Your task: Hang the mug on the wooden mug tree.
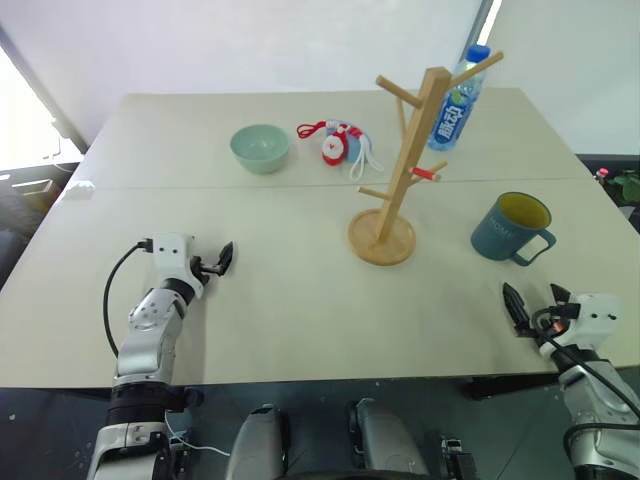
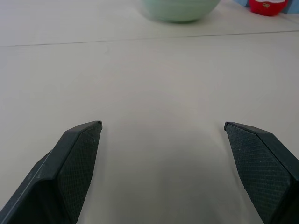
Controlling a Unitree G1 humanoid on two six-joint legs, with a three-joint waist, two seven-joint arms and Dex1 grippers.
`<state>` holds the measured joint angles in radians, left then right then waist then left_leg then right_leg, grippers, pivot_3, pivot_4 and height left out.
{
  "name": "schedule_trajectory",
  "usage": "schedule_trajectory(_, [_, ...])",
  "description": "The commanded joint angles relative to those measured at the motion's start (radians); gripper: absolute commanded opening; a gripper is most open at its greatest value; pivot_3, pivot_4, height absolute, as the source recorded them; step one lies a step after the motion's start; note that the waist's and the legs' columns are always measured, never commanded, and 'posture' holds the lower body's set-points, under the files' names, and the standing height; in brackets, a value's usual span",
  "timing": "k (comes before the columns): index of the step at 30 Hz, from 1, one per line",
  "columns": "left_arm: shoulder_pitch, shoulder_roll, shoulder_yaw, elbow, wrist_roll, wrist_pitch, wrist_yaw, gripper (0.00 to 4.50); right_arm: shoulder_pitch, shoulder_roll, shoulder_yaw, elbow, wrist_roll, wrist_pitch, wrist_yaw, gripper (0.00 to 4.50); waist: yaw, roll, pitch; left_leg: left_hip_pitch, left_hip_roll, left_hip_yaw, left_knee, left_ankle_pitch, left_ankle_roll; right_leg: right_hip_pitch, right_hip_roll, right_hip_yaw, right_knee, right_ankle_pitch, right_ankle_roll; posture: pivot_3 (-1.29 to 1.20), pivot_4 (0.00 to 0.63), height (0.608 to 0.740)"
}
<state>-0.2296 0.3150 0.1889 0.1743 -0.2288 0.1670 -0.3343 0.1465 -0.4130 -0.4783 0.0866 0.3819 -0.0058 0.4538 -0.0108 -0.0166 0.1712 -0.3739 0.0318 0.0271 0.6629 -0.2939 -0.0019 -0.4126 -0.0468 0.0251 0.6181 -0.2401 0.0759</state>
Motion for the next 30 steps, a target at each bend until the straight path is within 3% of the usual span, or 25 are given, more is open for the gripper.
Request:
schedule_trajectory(1, [0.002,-0.007,-0.008,-0.036,-0.015,0.009,-0.017,4.50,0.003,-0.006,-0.008,-0.036,-0.002,-0.014,-0.008,4.47,0.000,0.000,0.000,0.000,0.000,0.000,0.000,0.000,0.000,0.000,0.000,0.000,0.000,0.000,0.000,0.00,0.150,0.740])
schedule_trajectory(11, [0.018,-0.021,-0.046,-0.084,-0.015,0.036,-0.067,4.50,0.014,-0.005,-0.003,-0.057,-0.011,-0.015,-0.011,4.47,0.000,0.000,0.000,0.000,0.000,0.000,0.000,0.000,0.000,0.000,0.000,0.000,0.000,0.000,0.000,0.00,0.150,0.740])
schedule_trajectory(20, [0.080,-0.016,-0.231,-0.306,-0.127,0.071,-0.356,4.50,0.010,0.059,0.018,-0.127,-0.032,-0.031,-0.084,4.47,-0.003,0.000,0.000,-0.001,0.000,0.000,-0.001,0.000,0.000,-0.001,0.000,0.000,-0.001,0.000,0.000,0.00,0.150,0.740])
schedule_trajectory(26, [0.113,0.081,-0.413,-0.508,-0.184,0.158,-0.571,4.50,-0.021,0.102,0.028,-0.135,-0.090,-0.053,-0.190,4.47,-0.004,0.001,0.000,-0.001,0.001,0.000,-0.001,0.000,0.000,-0.002,-0.001,0.001,-0.001,0.000,-0.001,0.00,0.150,0.740])
schedule_trajectory(30, [0.072,0.103,-0.452,-0.535,-0.195,0.200,-0.595,4.50,-0.061,0.108,0.034,-0.104,-0.126,-0.058,-0.247,4.47,-0.003,0.002,0.000,-0.002,0.001,0.000,-0.001,0.000,0.000,-0.002,-0.001,0.002,-0.001,0.000,-0.001,0.00,0.150,0.740])
